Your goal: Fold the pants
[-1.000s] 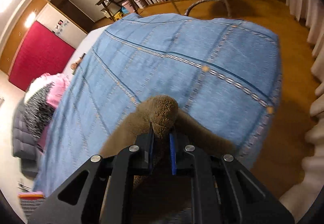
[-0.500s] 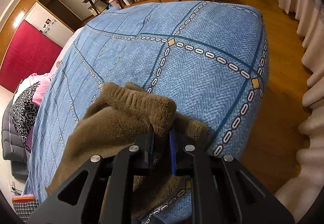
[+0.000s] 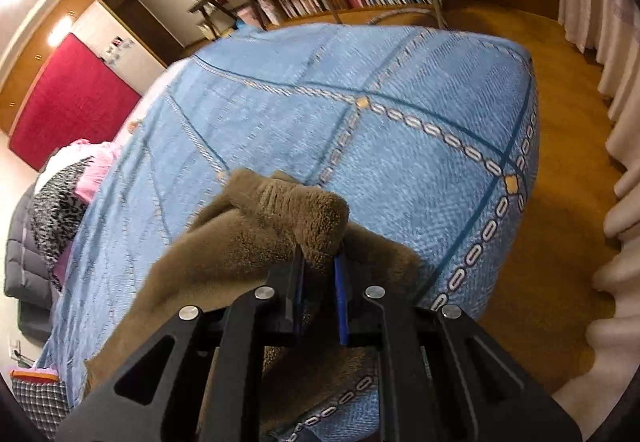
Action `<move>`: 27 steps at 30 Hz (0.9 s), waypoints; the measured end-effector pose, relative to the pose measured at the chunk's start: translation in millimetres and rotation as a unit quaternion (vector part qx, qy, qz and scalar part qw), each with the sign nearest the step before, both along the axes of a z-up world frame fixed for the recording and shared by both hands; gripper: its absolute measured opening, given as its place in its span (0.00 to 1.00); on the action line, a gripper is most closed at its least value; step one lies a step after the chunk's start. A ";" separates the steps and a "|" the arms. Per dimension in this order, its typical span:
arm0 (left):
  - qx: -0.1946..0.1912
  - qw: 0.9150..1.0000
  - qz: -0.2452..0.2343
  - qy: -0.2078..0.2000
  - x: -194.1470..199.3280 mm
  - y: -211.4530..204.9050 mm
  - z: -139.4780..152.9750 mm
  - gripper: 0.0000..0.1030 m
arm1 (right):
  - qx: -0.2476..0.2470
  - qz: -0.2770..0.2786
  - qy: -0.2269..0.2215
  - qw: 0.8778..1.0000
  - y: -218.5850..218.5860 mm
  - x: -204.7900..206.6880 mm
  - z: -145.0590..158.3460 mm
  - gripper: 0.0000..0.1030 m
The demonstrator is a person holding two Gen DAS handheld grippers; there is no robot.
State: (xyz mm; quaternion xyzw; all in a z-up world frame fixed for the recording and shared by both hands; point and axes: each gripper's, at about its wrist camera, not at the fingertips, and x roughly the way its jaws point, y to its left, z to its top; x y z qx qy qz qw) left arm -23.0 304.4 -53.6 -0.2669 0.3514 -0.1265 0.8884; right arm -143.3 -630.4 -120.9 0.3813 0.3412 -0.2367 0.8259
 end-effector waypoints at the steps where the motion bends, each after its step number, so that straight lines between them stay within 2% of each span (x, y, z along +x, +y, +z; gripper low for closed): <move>1: 0.004 1.000 -0.007 0.000 5.5 -9.5 -0.9 0.73 | -0.003 0.004 -0.008 1.000 0.1 -0.3 4.6 0.12; 5: 0.024 0.998 -0.055 0.014 31.5 -60.6 -16.3 0.73 | -0.040 0.027 -0.051 0.998 8.7 -6.7 30.2 0.12; 7: 0.024 0.997 -0.071 0.030 38.6 -76.5 -27.6 0.73 | -0.054 0.028 -0.049 0.997 12.4 -11.7 29.1 0.12; 11: 0.035 0.992 -0.108 0.063 44.0 -112.7 -51.6 0.73 | -0.005 0.003 0.001 1.000 4.3 -21.2 -20.9 0.12; 12: 0.038 0.991 -0.116 0.063 43.7 -118.6 -53.8 0.73 | 0.008 -0.004 0.001 1.000 0.9 -24.2 -33.8 0.12; 15: 0.071 0.984 -0.153 0.057 38.6 -152.5 -50.6 0.73 | 0.008 -0.006 -0.016 1.000 1.3 -28.2 -37.8 0.12; 19: 0.106 0.974 -0.195 0.035 32.4 -194.8 -44.7 0.73 | -0.008 0.000 -0.016 1.000 4.0 -27.2 -28.1 0.20; 21: 0.104 0.971 -0.213 0.028 32.2 -215.9 -46.5 0.73 | -0.012 -0.005 -0.026 1.000 3.1 -29.9 -20.7 0.27; 23: 0.101 0.968 -0.227 0.033 34.1 -233.5 -50.7 0.73 | -0.027 -0.015 -0.028 0.999 3.8 -31.3 -11.7 0.45; 25: 0.114 0.962 -0.246 0.035 33.4 -256.3 -56.2 0.73 | -0.058 -0.031 -0.023 0.998 4.8 -35.4 -1.1 0.51; 27: 0.128 0.955 -0.264 0.033 33.8 -276.2 -57.8 0.73 | -0.071 -0.034 -0.023 0.997 3.0 -38.5 3.9 0.51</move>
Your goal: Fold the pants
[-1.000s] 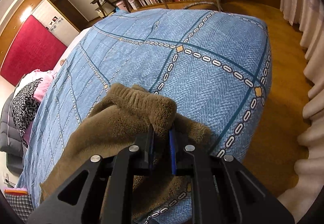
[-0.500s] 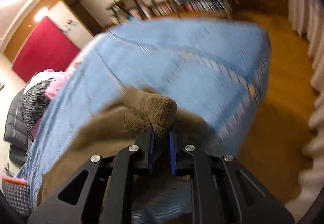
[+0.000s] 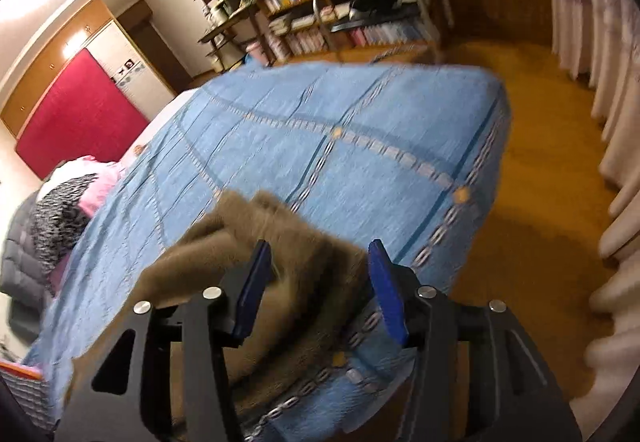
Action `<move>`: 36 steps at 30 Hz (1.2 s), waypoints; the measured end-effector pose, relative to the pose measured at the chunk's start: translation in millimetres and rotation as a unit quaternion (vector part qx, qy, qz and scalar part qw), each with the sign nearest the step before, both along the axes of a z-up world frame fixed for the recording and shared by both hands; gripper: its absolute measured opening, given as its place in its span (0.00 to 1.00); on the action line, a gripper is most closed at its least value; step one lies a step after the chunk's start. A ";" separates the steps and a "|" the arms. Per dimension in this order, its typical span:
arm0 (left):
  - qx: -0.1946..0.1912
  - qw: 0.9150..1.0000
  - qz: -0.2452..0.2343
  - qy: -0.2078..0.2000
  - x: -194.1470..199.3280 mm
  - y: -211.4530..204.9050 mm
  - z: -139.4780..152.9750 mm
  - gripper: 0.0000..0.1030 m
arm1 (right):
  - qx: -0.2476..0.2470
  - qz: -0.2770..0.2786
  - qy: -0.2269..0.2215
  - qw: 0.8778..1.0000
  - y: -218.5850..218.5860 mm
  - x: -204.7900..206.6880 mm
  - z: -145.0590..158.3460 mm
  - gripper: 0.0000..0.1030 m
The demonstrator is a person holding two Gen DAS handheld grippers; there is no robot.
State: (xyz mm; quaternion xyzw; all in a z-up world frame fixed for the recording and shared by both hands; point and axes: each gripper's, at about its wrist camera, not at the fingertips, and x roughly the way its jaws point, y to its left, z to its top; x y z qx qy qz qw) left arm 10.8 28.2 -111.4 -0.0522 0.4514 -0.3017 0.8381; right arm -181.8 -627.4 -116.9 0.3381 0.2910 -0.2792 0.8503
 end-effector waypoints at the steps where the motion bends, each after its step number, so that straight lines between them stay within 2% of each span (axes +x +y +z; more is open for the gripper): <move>1: 0.008 1.000 -0.016 -0.002 -2.6 -12.2 -1.9 0.73 | -0.001 0.005 -0.003 1.000 -1.1 -0.5 1.5 0.51; 7: 0.043 0.996 -0.081 -0.007 -16.1 -53.8 -15.9 0.73 | -0.034 0.040 -0.001 0.999 -0.3 37.0 7.1 0.51; 12: 0.054 0.994 -0.095 0.016 -23.8 -65.4 -31.7 0.73 | -0.047 0.085 0.022 0.995 12.1 84.2 0.9 0.51; 14: 0.087 0.991 -0.100 0.017 -30.1 -71.6 -40.6 0.73 | -0.070 0.103 0.048 0.991 21.0 103.8 -4.1 0.51; 16: 0.123 0.987 -0.107 0.008 -36.7 -78.1 -49.0 0.71 | -0.094 0.107 0.081 0.986 24.3 118.4 -10.6 0.51; 18: 0.140 0.984 -0.111 -0.003 -43.9 -81.9 -53.3 0.71 | -0.097 0.098 0.107 0.985 18.9 128.7 -21.0 0.51; 21: 0.141 0.984 -0.112 -0.003 -48.3 -79.3 -57.4 0.71 | -0.086 0.086 0.120 0.985 5.0 136.3 -37.0 0.52; 24: 0.149 0.981 -0.127 -0.009 -55.7 -76.4 -60.4 0.71 | -0.089 0.076 0.129 0.985 -2.5 144.5 -48.7 0.60; 27: 0.159 0.978 -0.135 -0.019 -62.1 -76.7 -60.7 0.71 | -0.084 0.070 0.128 0.986 -4.6 143.2 -53.4 0.61; 29: 0.148 0.980 -0.129 -0.015 -61.1 -74.3 -59.6 0.71 | -0.078 0.072 0.120 0.987 -5.4 138.8 -51.4 0.61; 32: 0.116 0.987 -0.114 0.004 -54.9 -67.6 -55.3 0.71 | -0.070 0.079 0.086 0.991 -3.8 117.8 -37.9 0.61; 36: 0.095 0.988 -0.119 0.015 -52.1 -67.0 -43.8 0.71 | -0.061 0.067 0.033 0.995 -5.8 73.5 -13.7 0.61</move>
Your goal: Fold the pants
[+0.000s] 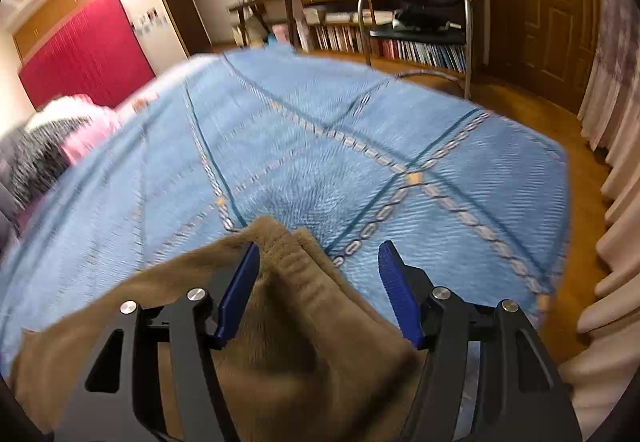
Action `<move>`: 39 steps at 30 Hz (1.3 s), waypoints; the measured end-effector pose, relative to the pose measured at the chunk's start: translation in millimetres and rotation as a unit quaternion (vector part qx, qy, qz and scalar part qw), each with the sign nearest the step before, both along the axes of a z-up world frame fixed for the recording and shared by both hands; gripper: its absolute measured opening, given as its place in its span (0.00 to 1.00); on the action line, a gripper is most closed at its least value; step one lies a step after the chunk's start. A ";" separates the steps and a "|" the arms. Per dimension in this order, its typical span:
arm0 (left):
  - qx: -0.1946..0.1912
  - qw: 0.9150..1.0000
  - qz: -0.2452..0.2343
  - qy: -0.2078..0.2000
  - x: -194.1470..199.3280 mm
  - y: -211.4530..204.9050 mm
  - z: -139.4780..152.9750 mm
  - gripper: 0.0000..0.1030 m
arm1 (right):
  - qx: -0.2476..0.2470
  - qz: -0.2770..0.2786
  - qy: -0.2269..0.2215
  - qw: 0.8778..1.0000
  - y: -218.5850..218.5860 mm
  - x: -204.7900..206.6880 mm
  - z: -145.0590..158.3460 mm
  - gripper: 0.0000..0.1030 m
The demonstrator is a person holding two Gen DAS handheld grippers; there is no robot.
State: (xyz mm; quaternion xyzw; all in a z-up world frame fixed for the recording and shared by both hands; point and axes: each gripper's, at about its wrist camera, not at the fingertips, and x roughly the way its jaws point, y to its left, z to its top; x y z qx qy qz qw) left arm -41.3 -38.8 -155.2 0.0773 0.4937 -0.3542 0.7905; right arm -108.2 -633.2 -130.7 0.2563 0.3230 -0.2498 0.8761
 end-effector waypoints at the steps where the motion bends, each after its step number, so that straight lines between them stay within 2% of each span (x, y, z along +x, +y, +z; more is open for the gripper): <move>1: -0.006 1.000 -0.004 0.000 -1.8 -2.1 3.4 0.71 | 0.010 -0.008 -0.011 1.000 -2.5 -13.5 3.4 0.61; 8: -0.039 0.997 -0.049 -0.039 -8.1 -40.3 35.0 0.72 | 0.082 -0.031 -0.043 0.995 0.3 -66.4 -1.5 0.60; 10: -0.048 0.996 -0.061 -0.045 -6.1 -56.8 40.0 0.72 | 0.100 -0.024 -0.051 0.993 3.9 -69.4 -5.8 0.55; 17: -0.042 0.994 -0.090 -0.050 -4.8 -98.9 30.2 0.72 | 0.101 -0.017 -0.048 0.994 10.0 -63.8 -8.0 0.53; 19: -0.036 0.993 -0.100 -0.051 -7.3 -107.8 27.0 0.72 | 0.098 -0.022 -0.047 0.994 10.9 -64.4 -7.7 0.52; 22: -0.018 0.991 -0.115 -0.068 -14.5 -119.0 23.6 0.72 | 0.066 -0.036 -0.050 0.996 16.0 -71.6 0.5 0.50; 24: 0.002 0.989 -0.122 -0.078 -17.0 -127.9 17.6 0.71 | 0.083 -0.023 -0.060 0.994 16.8 -72.4 -0.2 0.50; 27: 0.027 0.987 -0.142 -0.076 -19.7 -138.8 7.6 0.63 | 0.117 -0.011 -0.060 0.991 15.6 -69.0 -9.7 0.50; 32: 0.052 0.980 -0.163 -0.097 -30.5 -150.0 -0.5 0.62 | 0.141 -0.011 -0.058 0.988 12.0 -64.3 -22.9 0.50; 34: 0.068 0.978 -0.166 -0.105 -32.4 -155.1 -5.3 0.53 | 0.140 -0.009 -0.059 0.988 10.9 -62.3 -23.8 0.50; 36: 0.089 0.978 -0.158 -0.107 -28.9 -159.9 -10.5 0.37 | 0.139 -0.008 -0.060 0.988 10.2 -58.9 -23.5 0.49; 37: 0.090 0.979 -0.152 -0.102 -25.5 -160.5 -10.9 0.33 | 0.138 -0.009 -0.060 0.989 9.7 -57.3 -22.7 0.42; 39: 0.077 0.983 -0.142 -0.084 -19.6 -158.9 -7.6 0.18 | 0.134 -0.013 -0.055 0.989 8.1 -53.9 -22.4 0.30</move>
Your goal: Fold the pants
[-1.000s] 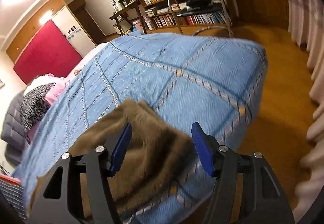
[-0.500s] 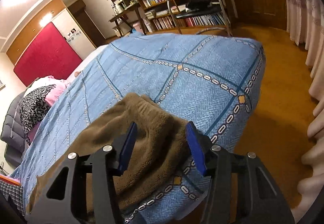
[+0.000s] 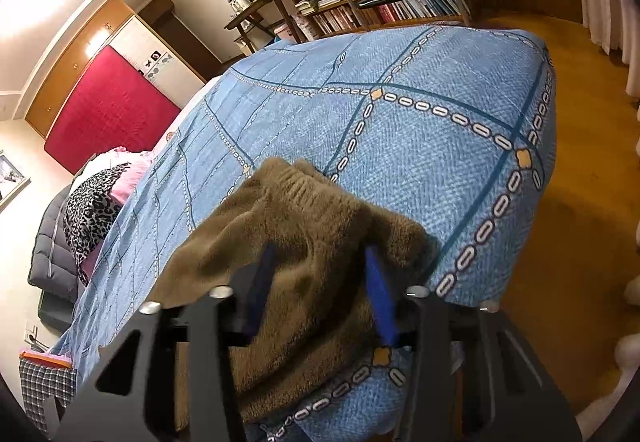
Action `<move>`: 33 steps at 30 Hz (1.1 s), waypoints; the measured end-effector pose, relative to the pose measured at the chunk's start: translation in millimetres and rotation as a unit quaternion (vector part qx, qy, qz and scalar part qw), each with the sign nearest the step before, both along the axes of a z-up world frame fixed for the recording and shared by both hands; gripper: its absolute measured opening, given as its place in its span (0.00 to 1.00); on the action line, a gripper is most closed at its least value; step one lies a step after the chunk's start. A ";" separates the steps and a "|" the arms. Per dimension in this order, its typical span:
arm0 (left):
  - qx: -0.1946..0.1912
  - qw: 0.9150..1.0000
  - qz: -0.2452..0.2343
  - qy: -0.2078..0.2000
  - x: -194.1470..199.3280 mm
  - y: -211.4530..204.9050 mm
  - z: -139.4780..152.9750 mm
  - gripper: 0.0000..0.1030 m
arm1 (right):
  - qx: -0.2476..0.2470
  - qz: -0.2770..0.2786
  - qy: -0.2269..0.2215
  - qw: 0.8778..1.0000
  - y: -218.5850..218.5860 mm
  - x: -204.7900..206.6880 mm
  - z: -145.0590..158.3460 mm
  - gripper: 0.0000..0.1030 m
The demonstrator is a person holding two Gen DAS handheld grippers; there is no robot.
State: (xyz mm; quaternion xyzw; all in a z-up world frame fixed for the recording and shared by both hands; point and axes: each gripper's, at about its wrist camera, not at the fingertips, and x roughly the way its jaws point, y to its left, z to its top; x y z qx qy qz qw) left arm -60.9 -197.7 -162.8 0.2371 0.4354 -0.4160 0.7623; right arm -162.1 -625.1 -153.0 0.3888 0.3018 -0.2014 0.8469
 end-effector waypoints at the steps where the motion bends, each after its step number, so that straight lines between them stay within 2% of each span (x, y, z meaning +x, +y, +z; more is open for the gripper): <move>1: -0.007 1.000 0.003 0.010 2.1 1.5 2.7 0.15 | -0.007 -0.003 0.007 1.000 -0.6 2.1 0.5 0.17; 4: -0.018 1.000 0.004 0.015 2.8 3.8 9.9 0.09 | -0.017 -0.003 -0.002 1.000 -0.7 -2.2 9.3 0.11; 7: -0.028 1.000 -0.001 0.011 -2.2 7.6 21.1 0.07 | -0.036 -0.006 -0.019 0.999 2.2 -15.3 29.8 0.10; 9: -0.042 0.999 -0.006 0.014 -5.3 11.4 30.6 0.07 | -0.044 -0.008 -0.013 0.999 3.6 -21.1 35.2 0.10; 12: -0.051 0.998 -0.017 0.022 -8.9 13.8 36.7 0.07 | -0.046 -0.012 0.014 0.999 2.8 -26.3 24.4 0.10; 14: -0.042 0.998 -0.026 0.028 -11.1 12.5 30.3 0.07 | -0.028 -0.018 0.029 0.999 0.3 -27.2 9.0 0.10; 16: -0.028 0.999 -0.031 0.033 -13.1 9.4 18.3 0.07 | -0.015 -0.024 0.032 0.999 -1.4 -27.9 -3.5 0.10; 19: -0.024 0.998 -0.024 0.048 -9.5 7.8 4.8 0.08 | -0.023 -0.023 0.031 0.999 -0.9 -28.5 -6.6 0.11; 20: -0.029 0.998 -0.018 0.056 -6.0 8.5 2.4 0.09 | -0.022 -0.020 0.029 0.999 -0.8 -28.5 -5.4 0.16; 21: -0.034 0.997 -0.014 0.066 -2.8 8.9 1.1 0.14 | -0.023 -0.023 0.030 0.999 -1.7 -29.1 -3.8 0.21; 22: -0.046 0.995 -0.008 0.086 1.9 10.7 0.6 0.17 | -0.024 -0.030 0.030 0.999 -2.2 -31.8 -2.5 0.38; 23: -0.054 0.994 -0.005 0.095 3.1 11.3 2.6 0.26 | -0.024 -0.039 0.026 0.999 -4.5 -35.2 -0.4 0.48; 24: -0.065 0.992 -0.005 0.104 3.0 12.6 5.1 0.40 | -0.022 -0.047 0.019 0.998 -7.3 -40.3 1.6 0.51; 27: -0.086 0.992 -0.012 0.090 -3.8 15.0 19.4 0.60 | -0.016 -0.052 0.003 0.999 -12.9 -48.1 4.3 0.52; 30: -0.096 0.992 -0.020 0.082 -5.8 15.8 31.0 0.61 | 0.006 -0.044 -0.004 0.999 -19.7 -45.7 -0.5 0.52; 33: -0.113 0.990 0.000 0.080 1.3 19.4 40.1 0.61 | 0.026 -0.034 -0.010 0.999 -23.2 -36.9 -6.9 0.52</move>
